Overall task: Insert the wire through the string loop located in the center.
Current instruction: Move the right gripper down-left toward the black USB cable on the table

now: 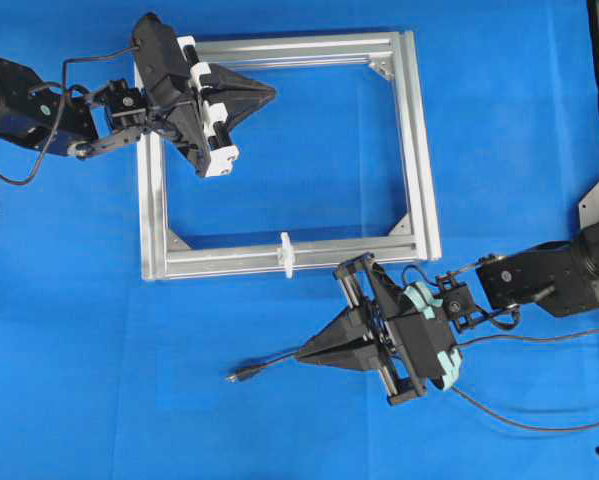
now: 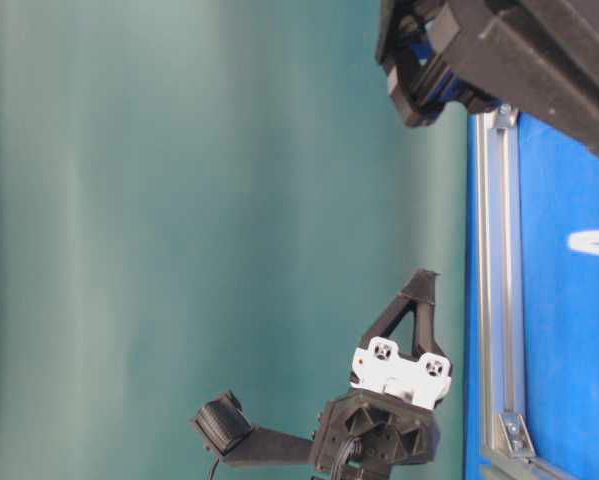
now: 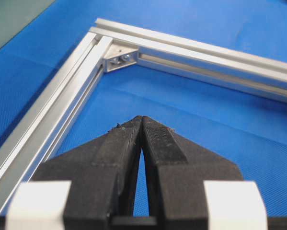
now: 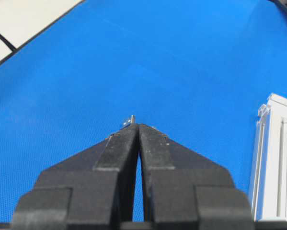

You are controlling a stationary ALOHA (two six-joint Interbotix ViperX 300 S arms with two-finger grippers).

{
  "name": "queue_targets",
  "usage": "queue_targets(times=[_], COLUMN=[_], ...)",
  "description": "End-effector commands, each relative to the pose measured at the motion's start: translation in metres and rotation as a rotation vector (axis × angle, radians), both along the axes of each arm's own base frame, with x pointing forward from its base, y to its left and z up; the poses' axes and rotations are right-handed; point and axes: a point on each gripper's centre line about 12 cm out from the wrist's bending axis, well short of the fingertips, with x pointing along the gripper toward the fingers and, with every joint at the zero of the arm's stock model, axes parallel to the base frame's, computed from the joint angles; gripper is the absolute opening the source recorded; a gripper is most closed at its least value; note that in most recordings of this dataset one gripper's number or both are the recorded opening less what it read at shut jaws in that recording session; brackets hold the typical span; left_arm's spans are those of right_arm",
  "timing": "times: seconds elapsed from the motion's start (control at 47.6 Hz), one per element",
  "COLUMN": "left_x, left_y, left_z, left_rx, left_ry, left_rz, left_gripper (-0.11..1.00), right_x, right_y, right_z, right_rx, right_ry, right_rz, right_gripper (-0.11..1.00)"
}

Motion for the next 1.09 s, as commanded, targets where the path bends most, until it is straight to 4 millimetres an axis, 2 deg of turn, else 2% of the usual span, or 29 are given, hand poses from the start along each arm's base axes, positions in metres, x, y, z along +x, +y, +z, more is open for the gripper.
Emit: queue_targets(times=[0.0,0.126,0.525,0.588,0.651,0.714,0.945,0.987,1.071], left_x=[0.002,0.000,-0.001,-0.001,-0.001,-0.001,-0.001,-0.001,-0.001], left_y=[-0.006,-0.008,-0.010,-0.011,-0.010,-0.010,-0.011,-0.011,-0.011], left_z=[0.024,0.021,0.020,0.020,0.020,0.020,0.019,0.019,0.019], left_rx=[0.012,0.004,-0.005,-0.005,-0.004,-0.005,-0.006,-0.006,-0.006], left_ry=[-0.052,-0.035,-0.030,-0.030,-0.028,-0.030,-0.027,-0.029,-0.027], left_rz=[-0.023,-0.026,-0.031,-0.033,-0.031,-0.031,-0.033,-0.033,-0.033], left_gripper=[0.00,0.00,0.00,0.00,0.00,0.00,0.00,0.00,0.00], right_x=[0.004,0.005,0.012,0.012,0.013,0.014,0.020,0.022,0.025], right_y=[0.004,0.004,0.002,0.002,0.002,0.002,0.004,0.004,0.004], right_z=[0.029,0.033,0.033,0.032,0.030,0.028,0.008,0.003,-0.003], right_rx=[0.024,0.019,0.058,0.067,0.078,0.079,0.066,0.068,0.070], right_ry=[-0.078,-0.060,0.021,0.036,0.051,0.066,0.128,0.139,0.154], right_rz=[0.006,0.003,-0.026,-0.030,-0.035,-0.038,-0.047,-0.053,-0.062], right_gripper=[0.00,-0.04,-0.04,-0.01,0.07,0.20,0.84,0.86,0.77])
